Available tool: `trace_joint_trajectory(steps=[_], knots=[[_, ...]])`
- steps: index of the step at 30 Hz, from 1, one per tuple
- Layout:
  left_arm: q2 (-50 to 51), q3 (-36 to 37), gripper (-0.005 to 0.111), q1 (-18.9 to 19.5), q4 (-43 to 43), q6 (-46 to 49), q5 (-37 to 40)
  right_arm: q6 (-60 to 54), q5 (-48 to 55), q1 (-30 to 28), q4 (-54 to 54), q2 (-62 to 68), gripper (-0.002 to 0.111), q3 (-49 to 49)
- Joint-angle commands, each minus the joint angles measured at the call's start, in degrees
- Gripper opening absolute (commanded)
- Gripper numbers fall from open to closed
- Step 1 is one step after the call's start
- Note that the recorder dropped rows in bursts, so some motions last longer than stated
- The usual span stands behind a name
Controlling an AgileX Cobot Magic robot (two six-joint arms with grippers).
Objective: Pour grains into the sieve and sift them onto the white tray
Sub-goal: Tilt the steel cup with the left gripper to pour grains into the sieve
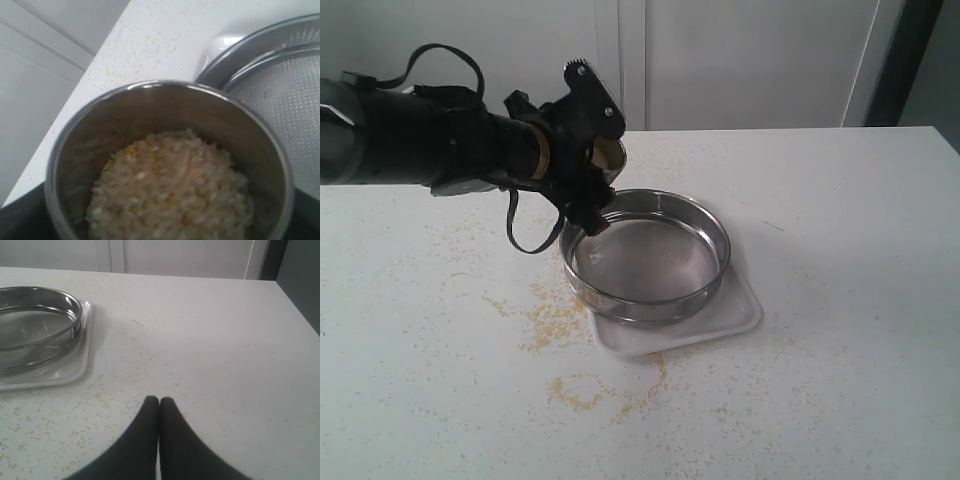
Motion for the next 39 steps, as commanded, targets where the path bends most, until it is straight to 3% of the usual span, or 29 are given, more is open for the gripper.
trace_joint_trajectory(steps=[1,22,39], knots=[[0.6,-0.9,0.0,-0.4,1.3,2.9,1.4,-0.2,-1.0,-0.1,-0.2,-0.2,0.0,0.3],[2.5,-0.9,0.0,-0.4,3.0,27.1,1.7,-0.2,-1.0,-0.1,-0.2,-0.2,0.0,0.3],[2.6,-1.3,0.0,-0.4,3.0,35.0,1.7,-0.2,-1.0,-0.1,-0.2,-0.2,0.0,0.3]])
